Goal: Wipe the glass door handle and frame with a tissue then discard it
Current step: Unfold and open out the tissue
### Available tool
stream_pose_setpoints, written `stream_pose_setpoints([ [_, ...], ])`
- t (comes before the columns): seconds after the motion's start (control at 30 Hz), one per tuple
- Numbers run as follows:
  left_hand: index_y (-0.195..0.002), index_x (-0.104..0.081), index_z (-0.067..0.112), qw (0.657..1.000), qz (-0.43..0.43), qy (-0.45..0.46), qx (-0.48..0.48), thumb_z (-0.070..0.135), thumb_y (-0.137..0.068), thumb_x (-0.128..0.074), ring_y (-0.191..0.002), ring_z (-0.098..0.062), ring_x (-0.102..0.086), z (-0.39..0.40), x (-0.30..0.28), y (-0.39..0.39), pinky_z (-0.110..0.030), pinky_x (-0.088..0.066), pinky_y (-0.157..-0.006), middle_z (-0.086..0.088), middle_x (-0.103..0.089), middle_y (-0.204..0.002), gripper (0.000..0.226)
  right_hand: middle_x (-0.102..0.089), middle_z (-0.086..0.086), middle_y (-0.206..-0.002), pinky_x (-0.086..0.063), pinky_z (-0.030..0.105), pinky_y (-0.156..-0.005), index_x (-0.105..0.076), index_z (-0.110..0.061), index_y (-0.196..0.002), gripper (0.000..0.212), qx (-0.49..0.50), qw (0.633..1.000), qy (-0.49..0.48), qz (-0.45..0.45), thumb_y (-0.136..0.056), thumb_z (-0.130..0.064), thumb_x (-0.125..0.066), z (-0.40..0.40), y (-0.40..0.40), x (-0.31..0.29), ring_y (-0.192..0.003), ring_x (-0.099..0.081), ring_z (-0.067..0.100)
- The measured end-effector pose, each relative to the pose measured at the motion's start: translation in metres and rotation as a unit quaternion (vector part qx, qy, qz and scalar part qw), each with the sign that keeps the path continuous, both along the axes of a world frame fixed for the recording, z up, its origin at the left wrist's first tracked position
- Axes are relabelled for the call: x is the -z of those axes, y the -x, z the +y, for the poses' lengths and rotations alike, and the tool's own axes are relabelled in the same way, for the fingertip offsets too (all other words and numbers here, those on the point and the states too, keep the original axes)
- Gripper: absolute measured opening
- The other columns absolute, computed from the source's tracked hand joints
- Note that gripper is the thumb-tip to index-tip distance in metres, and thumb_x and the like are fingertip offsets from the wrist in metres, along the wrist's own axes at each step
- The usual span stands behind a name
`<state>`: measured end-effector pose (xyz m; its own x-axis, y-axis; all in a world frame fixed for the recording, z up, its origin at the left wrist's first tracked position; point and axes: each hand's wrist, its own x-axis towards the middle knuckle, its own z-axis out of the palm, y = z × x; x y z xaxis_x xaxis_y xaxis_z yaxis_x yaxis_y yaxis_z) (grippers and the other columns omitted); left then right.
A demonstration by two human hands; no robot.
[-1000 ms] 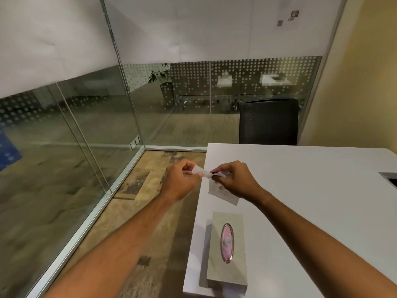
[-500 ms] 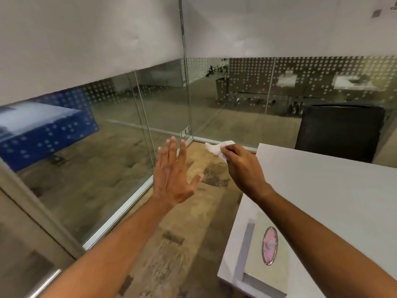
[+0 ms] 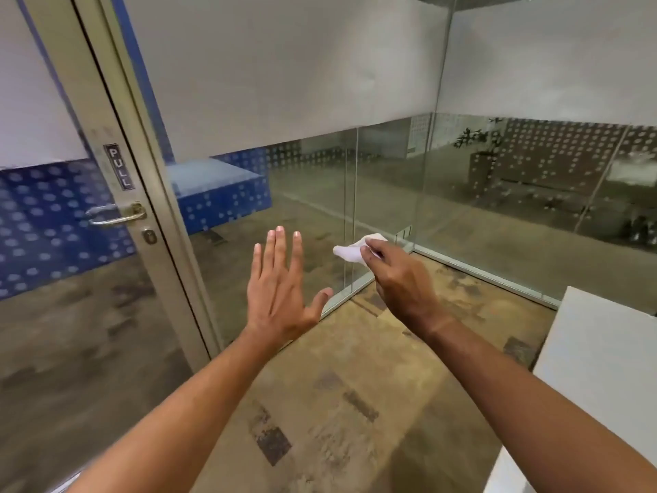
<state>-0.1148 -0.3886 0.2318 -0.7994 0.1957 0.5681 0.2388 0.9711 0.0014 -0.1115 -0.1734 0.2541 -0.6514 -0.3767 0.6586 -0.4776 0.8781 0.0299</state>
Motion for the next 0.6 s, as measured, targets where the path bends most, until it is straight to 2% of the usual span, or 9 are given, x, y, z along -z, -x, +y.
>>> stream_pose_setpoints([
  [0.07, -0.158, -0.007, 0.008, 1.000, 0.006, -0.004, -0.016, 0.075, -0.085, -0.029, -0.153, -0.033, 0.001, -0.037, -0.001, 0.003, -0.051, -0.003, -0.124, -0.022, -0.004, -0.164, 0.101, -0.052, 0.000, -0.143, -0.034, 0.021, -0.104, -0.048, -0.017, -0.142, 0.057, -0.013, 1.000, 0.027, -0.009, -0.102, -0.048, -0.022, -0.031, 0.007, -0.003, -0.130, -0.049, 0.016],
  [0.13, -0.158, -0.007, 0.008, 0.999, 0.009, -0.003, -0.039, 0.075, -0.085, -0.029, -0.153, -0.033, 0.000, -0.074, -0.001, 0.006, -0.051, -0.005, -0.124, -0.023, -0.004, -0.164, 0.101, -0.064, 0.015, -0.126, -0.051, 0.030, -0.089, -0.063, -0.001, -0.123, 0.037, -0.047, 0.998, 0.019, 0.030, -0.102, -0.017, -0.037, -0.076, 0.011, -0.008, -0.111, -0.064, 0.029],
  [0.2, -0.157, -0.007, 0.007, 0.998, 0.012, 0.001, -0.063, 0.076, -0.086, -0.028, -0.153, -0.033, 0.001, -0.110, -0.001, 0.008, -0.051, -0.005, -0.124, -0.022, -0.004, -0.164, 0.102, -0.069, 0.022, -0.113, -0.058, 0.038, -0.077, -0.069, 0.008, -0.108, 0.026, -0.107, 0.990, 0.011, 0.090, -0.088, 0.005, -0.051, -0.114, 0.022, -0.006, -0.101, -0.069, 0.035],
  [0.27, -0.158, -0.006, 0.007, 0.996, 0.014, 0.002, -0.085, 0.075, -0.086, -0.029, -0.153, -0.033, 0.001, -0.145, -0.001, 0.007, -0.051, -0.006, -0.124, -0.022, -0.003, -0.164, 0.101, -0.070, 0.023, -0.111, -0.060, 0.038, -0.077, -0.070, 0.008, -0.105, 0.028, -0.129, 0.984, 0.005, 0.125, -0.082, 0.009, -0.055, -0.146, 0.037, -0.003, -0.100, -0.070, 0.034],
  [0.4, -0.158, -0.003, 0.008, 0.991, 0.020, 0.007, -0.130, 0.074, -0.085, -0.029, -0.153, -0.033, 0.003, -0.207, 0.002, 0.005, -0.050, -0.004, -0.124, -0.021, 0.001, -0.164, 0.102, -0.070, 0.023, -0.110, -0.062, 0.039, -0.071, -0.071, 0.007, -0.105, 0.029, -0.170, 0.975, 0.011, 0.140, -0.078, 0.010, -0.061, -0.211, 0.061, 0.002, -0.097, -0.071, 0.033],
  [0.53, -0.158, 0.001, 0.008, 0.985, 0.023, 0.010, -0.171, 0.074, -0.086, -0.030, -0.153, -0.032, 0.008, -0.257, 0.006, 0.009, -0.051, -0.005, -0.124, -0.020, 0.007, -0.164, 0.102, -0.071, 0.022, -0.109, -0.062, 0.039, -0.068, -0.071, 0.006, -0.105, 0.032, -0.213, 0.966, 0.019, 0.144, -0.085, 0.005, -0.047, -0.266, 0.085, 0.009, -0.096, -0.071, 0.031],
  [0.6, -0.158, 0.001, 0.009, 0.981, 0.025, 0.013, -0.190, 0.074, -0.087, -0.029, -0.153, -0.032, 0.008, -0.279, 0.010, 0.015, -0.052, -0.007, -0.124, -0.020, 0.008, -0.165, 0.101, -0.070, 0.022, -0.110, -0.062, 0.039, -0.068, -0.071, 0.006, -0.106, 0.031, -0.228, 0.963, 0.023, 0.139, -0.084, 0.007, -0.049, -0.291, 0.100, 0.012, -0.097, -0.071, 0.032],
])
